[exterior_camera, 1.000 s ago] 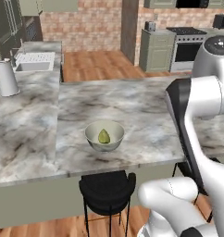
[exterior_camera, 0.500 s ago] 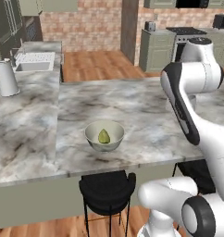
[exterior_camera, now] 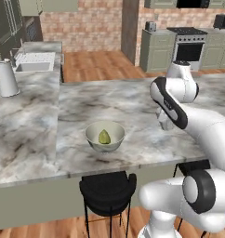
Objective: There is a bowl on the dining counter. Grab a lemon wedge from the fridge and place it in the bowl. Then get the liquor bottle and glass cup from the cabinet and place them next to the bowl.
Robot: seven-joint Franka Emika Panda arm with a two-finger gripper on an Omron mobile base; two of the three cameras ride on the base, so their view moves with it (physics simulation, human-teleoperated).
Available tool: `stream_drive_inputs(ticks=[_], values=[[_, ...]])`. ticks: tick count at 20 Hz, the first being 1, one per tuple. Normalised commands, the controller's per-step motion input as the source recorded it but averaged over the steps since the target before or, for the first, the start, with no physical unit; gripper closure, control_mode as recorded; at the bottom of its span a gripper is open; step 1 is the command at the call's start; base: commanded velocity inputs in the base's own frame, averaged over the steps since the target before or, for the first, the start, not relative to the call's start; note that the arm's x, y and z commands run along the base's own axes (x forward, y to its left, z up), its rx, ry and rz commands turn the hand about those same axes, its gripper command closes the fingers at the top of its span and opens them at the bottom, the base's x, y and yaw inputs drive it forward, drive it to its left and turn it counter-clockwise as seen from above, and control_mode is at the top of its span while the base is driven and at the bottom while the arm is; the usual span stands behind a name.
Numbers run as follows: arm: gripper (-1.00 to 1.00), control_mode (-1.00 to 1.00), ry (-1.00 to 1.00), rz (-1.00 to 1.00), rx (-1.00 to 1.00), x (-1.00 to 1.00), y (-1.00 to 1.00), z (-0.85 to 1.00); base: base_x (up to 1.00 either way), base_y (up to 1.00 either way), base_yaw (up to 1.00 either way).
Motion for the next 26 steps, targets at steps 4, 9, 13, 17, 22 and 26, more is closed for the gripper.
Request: stream_drive_inputs(ticks=[4, 9, 13, 17, 22, 26], values=[[1.00, -1.00, 0.14, 0.52, 0.11, 0.54, 0.00, -0.61, 0.00, 0.00, 0.00], [1.00, -1.00, 0.07, 0.28, 0.08, 0.24, 0.00, -0.21, 0.00, 0.00, 0.00], [1.00, -1.00, 0.04, 0.17, 0.12, 0.27, 0.01, -0.09, 0.00, 0.00, 0.00], [1.00, -1.00, 0.08, 0.21, 0.17, 0.15, 0.00, -0.27, 0.00, 0.00, 0.00], [1.00, -1.00, 0.01, 0.21, 0.14, 0.18, 0.00, -0.51, 0.00, 0.00, 0.00], [1.00, -1.00, 0.00, 0.16, 0.05, 0.28, 0.16, -0.50, 0.00, 0.00, 0.00]])
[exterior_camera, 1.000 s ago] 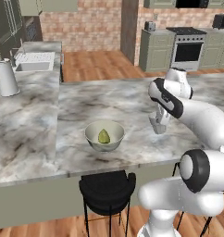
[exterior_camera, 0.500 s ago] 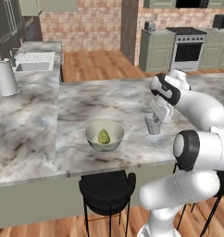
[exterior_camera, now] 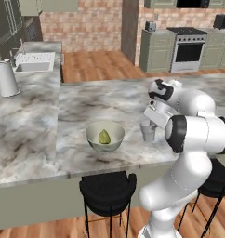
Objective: There is a bowl on the dining counter. Grab a lemon wedge from the fridge and place it in the bowl. Then get the liquor bottle and glass cup from the cabinet and place them next to the bowl.
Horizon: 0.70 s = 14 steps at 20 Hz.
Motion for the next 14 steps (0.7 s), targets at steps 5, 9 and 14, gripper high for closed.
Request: stream_drive_inputs(ticks=[5, 9, 14], values=[[1.00, -1.00, 0.00, 0.15, 0.03, 0.26, 0.24, -0.33, 0.00, 0.00, 0.00], [1.00, -1.00, 0.00, 0.13, 0.01, 0.29, 0.18, -0.39, 0.00, 0.00, 0.00], [1.00, -1.00, 0.00, 0.08, 0.00, 0.41, 0.06, -0.46, 0.00, 0.00, 0.00]])
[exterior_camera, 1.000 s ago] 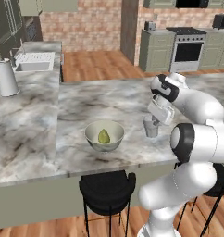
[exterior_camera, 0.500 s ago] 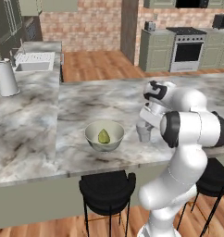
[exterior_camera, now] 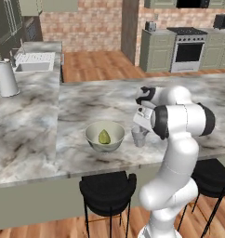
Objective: There is a bowl on the dining counter. Grab a lemon wedge from the fridge and place it in the bowl. Then get the liquor bottle and glass cup from the cabinet and place them next to the bowl.
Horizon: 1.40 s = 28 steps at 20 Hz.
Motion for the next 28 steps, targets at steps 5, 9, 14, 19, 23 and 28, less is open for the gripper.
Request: stream_drive_inputs(ticks=[5, 9, 14, 19, 23, 28], values=[[1.00, -1.00, -0.08, 0.06, 0.00, 0.45, 0.00, -0.41, 0.00, 0.00, 0.00], [1.00, -1.00, -0.12, 0.04, 0.00, 0.48, 0.00, -0.38, 0.00, 0.00, 0.00], [1.00, -1.00, -0.15, 0.05, 0.03, 0.20, 0.01, -0.29, 0.00, 0.00, 0.00], [1.00, -1.00, -0.21, 0.01, 0.05, 0.00, 0.12, -0.16, 0.00, 0.00, 0.00], [1.00, -1.00, -0.17, 0.00, 0.04, 0.00, 0.24, -0.21, 0.00, 0.00, 0.00], [1.00, -1.00, -0.06, 0.00, 0.04, 0.00, 0.12, -0.28, 0.00, 0.00, 0.00]])
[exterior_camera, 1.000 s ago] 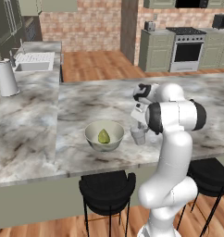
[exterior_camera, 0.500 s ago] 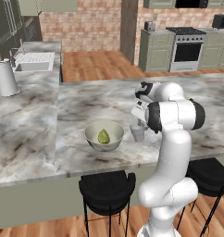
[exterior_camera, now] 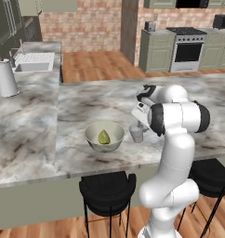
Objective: There is a bowl on the dining counter. Grab a lemon wedge from the fridge and place it in the bowl. Then get the liquor bottle and glass cup from the cabinet and place them next to the bowl.
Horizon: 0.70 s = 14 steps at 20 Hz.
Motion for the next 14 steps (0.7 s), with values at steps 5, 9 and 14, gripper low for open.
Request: stream_drive_inputs(ticks=[5, 9, 14], values=[[-1.00, -1.00, -0.04, 0.00, 0.02, 0.00, 0.08, -0.23, 0.00, 0.00, 0.00], [-1.00, -1.00, -0.01, 0.00, 0.00, 0.00, -0.01, 0.01, 0.00, 0.00, 0.00], [-1.00, -1.00, 0.00, 0.00, 0.00, 0.00, -0.02, 0.30, 0.00, 0.00, 0.00]])
